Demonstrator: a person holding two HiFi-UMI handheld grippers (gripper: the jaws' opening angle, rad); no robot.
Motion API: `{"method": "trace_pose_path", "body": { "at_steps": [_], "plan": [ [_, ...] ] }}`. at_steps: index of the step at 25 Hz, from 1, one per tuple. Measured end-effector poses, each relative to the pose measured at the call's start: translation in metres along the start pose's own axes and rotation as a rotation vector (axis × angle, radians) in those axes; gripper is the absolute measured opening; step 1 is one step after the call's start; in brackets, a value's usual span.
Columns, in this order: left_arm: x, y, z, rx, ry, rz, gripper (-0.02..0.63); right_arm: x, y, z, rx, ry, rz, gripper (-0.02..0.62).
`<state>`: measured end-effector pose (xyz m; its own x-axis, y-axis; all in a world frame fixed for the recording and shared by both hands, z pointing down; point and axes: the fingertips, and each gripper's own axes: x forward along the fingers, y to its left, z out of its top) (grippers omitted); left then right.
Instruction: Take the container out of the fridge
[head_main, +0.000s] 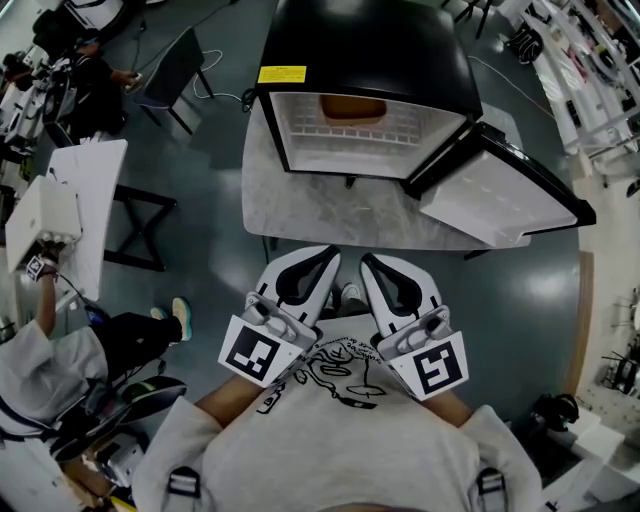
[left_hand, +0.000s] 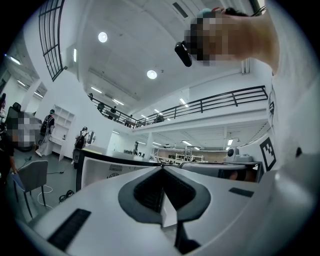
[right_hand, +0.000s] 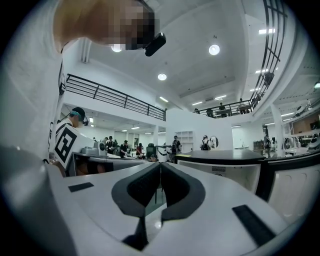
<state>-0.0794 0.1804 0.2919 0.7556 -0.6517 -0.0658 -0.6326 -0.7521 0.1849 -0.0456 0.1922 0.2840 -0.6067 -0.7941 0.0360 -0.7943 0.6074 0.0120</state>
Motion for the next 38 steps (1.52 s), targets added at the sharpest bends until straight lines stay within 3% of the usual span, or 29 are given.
{"method": "trace_pose_path", "body": {
  "at_steps": [16,38],
  "plan": [
    [0.020,0.013,0.001,-0.001,-0.001,0.008,0.017,0.013,-0.022,0.000,-0.004,0.001,-0.008,0.029],
    [0.113,0.041,0.006,0.015,-0.007,0.031,0.017,0.048,-0.115,0.002,-0.009,-0.009,0.015,0.029]
  ]
}}
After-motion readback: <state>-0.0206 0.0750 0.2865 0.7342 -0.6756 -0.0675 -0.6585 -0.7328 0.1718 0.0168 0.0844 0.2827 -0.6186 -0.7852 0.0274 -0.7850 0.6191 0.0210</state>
